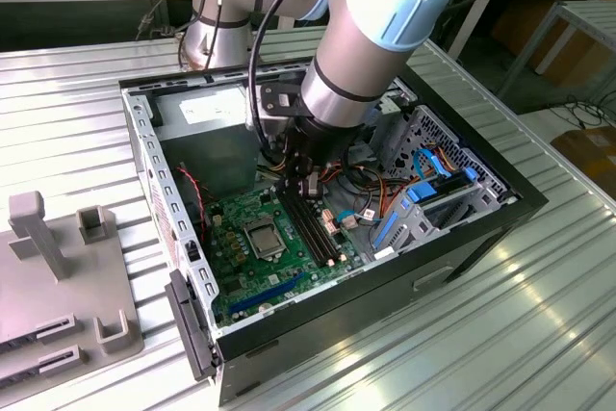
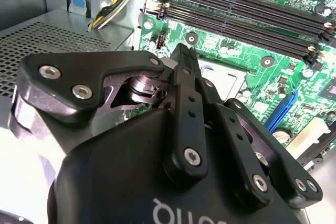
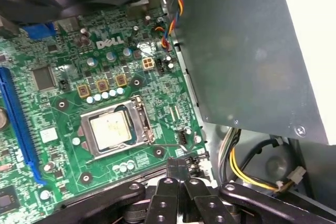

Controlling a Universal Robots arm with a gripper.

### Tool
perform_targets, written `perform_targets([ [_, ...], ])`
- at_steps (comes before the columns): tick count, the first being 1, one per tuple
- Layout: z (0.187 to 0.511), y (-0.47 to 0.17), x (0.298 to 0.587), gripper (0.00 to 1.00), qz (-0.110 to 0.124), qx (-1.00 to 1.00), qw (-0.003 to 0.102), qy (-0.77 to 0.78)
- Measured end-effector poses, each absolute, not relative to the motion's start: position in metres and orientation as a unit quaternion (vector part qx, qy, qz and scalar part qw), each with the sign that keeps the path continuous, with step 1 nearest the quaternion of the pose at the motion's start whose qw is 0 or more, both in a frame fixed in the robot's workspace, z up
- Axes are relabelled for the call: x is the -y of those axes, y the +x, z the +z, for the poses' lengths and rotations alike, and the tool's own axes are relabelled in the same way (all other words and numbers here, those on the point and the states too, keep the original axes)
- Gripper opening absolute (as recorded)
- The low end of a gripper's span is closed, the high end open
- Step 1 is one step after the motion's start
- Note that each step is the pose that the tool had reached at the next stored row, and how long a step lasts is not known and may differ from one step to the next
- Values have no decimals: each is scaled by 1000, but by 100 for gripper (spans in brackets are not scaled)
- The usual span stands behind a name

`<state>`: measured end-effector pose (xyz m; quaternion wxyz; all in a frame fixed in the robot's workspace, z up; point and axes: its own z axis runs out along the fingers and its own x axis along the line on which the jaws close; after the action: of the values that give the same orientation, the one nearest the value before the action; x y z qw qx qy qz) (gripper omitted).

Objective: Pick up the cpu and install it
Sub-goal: 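Install the first cpu locking lever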

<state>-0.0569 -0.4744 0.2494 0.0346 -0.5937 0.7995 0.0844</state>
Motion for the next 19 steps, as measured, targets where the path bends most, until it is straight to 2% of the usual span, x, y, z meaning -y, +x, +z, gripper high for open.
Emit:
perform_targets([
  [19, 242, -59, 454, 11, 90, -799, 37, -593],
])
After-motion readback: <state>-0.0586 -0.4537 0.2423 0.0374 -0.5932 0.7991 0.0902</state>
